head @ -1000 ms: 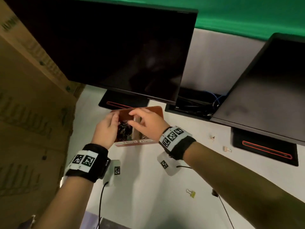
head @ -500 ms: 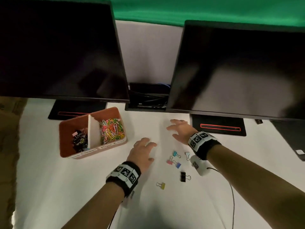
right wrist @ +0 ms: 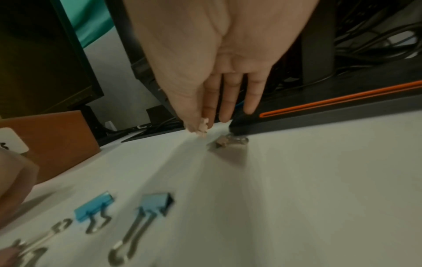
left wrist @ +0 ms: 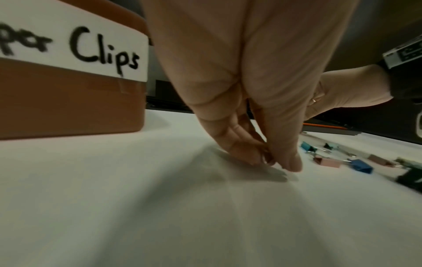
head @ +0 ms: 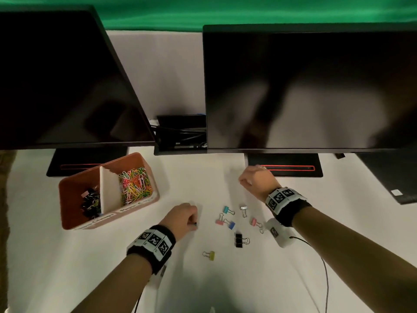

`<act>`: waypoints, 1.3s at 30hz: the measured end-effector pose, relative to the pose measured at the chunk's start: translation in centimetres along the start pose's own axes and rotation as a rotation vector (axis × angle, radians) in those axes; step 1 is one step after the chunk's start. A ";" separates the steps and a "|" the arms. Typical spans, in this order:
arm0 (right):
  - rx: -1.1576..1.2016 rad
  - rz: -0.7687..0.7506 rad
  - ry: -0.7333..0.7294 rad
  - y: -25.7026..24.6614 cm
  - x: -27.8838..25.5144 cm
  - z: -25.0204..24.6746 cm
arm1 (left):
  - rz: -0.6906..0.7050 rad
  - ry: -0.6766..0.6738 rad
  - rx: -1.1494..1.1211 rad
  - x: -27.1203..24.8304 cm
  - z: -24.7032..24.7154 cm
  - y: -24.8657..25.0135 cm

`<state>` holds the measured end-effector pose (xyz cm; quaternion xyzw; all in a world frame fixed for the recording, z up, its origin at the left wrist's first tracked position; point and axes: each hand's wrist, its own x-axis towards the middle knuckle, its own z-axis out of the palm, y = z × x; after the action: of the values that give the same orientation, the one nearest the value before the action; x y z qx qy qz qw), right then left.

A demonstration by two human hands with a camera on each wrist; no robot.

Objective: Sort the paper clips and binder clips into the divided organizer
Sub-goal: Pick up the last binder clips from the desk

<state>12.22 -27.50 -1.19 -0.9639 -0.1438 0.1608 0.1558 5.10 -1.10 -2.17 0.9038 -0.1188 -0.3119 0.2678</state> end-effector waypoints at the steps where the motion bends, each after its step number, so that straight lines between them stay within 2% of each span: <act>1: 0.023 0.021 -0.008 0.6 -0.4 0.0 | 0.021 -0.024 -0.033 0.0 0.2 0.4; 5: 0.083 0.073 -0.111 1.6 -2.1 1.0 | 0.090 -0.072 -0.157 0.5 1.6 2.9; 10: 0.134 0.046 -0.155 1.2 -3.2 1.6 | 0.126 -0.068 -0.072 2.1 3.2 4.8; 15: 0.184 0.016 -0.286 0.4 -4.5 2.3 | 0.093 -0.006 0.000 2.5 3.7 4.7; 21: 0.189 -0.019 -0.261 -0.7 -5.5 3.0 | 0.031 0.062 -0.006 2.2 4.1 4.4; 28: 0.163 0.011 -0.310 -1.1 -4.8 2.5 | -0.070 0.090 -0.005 2.5 3.7 4.5; 35: 0.180 0.060 -0.389 -1.0 -4.3 2.2 | 0.059 0.069 -0.065 3.0 3.1 5.1; 39: 0.197 0.069 -0.443 -1.0 -3.9 2.1 | 0.091 -0.010 -0.069 4.0 2.6 6.0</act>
<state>7.71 -27.36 -1.72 -0.8897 -0.1252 0.3865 0.2080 6.31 -8.65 -2.56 0.8861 -0.1503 -0.3080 0.3122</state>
